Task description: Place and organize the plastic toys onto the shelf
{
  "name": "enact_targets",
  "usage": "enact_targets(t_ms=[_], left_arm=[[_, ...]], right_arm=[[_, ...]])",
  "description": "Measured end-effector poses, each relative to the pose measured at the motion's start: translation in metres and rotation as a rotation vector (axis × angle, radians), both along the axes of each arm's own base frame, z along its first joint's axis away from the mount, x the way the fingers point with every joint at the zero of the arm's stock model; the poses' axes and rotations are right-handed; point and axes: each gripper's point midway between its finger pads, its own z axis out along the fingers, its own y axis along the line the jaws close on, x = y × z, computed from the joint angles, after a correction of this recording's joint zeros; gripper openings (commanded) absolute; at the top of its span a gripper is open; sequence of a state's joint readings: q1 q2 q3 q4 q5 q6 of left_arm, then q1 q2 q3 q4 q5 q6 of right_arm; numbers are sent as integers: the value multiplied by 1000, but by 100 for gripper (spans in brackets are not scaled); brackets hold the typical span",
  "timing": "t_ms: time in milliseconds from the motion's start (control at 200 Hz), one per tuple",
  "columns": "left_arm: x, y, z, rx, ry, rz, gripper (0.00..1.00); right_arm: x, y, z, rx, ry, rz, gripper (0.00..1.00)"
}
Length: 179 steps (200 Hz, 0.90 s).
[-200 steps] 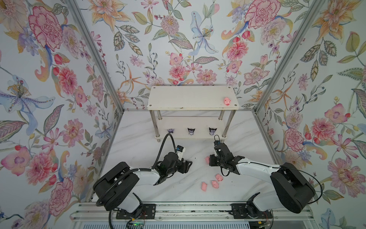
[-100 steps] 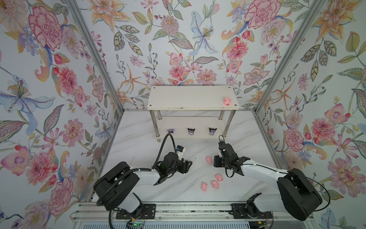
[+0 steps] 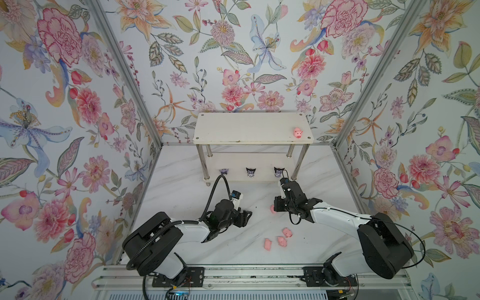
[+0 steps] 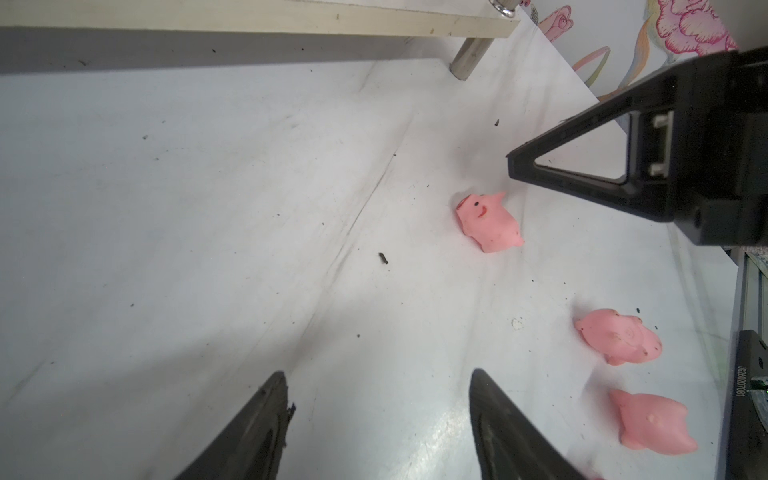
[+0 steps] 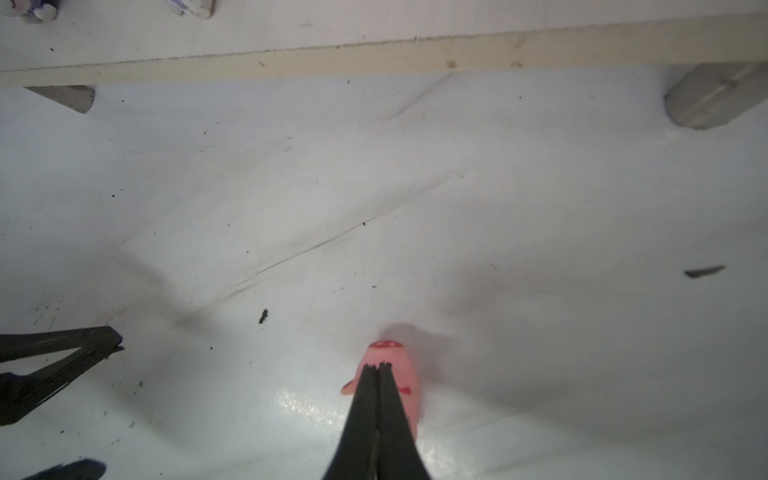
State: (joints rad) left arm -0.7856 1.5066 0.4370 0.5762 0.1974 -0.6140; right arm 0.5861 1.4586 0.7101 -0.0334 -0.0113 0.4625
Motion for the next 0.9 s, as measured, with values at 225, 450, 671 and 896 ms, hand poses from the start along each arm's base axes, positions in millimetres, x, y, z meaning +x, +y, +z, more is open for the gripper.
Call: enact_targets(t_ms=[225, 450, 671, 896], left_arm=[[0, 0, 1, -1, -2, 0, 70], [0, 3, 2, 2, -7, 9, 71], [0, 5, 1, 11, -7, 18, 71], [0, 5, 1, 10, -7, 18, 71]], right_arm=[[8, 0, -19, -41, 33, 5, 0], [8, 1, -25, -51, 42, 12, 0], [-7, -6, -28, -48, 30, 17, 0], [-46, -30, -36, -77, 66, 2, 0]])
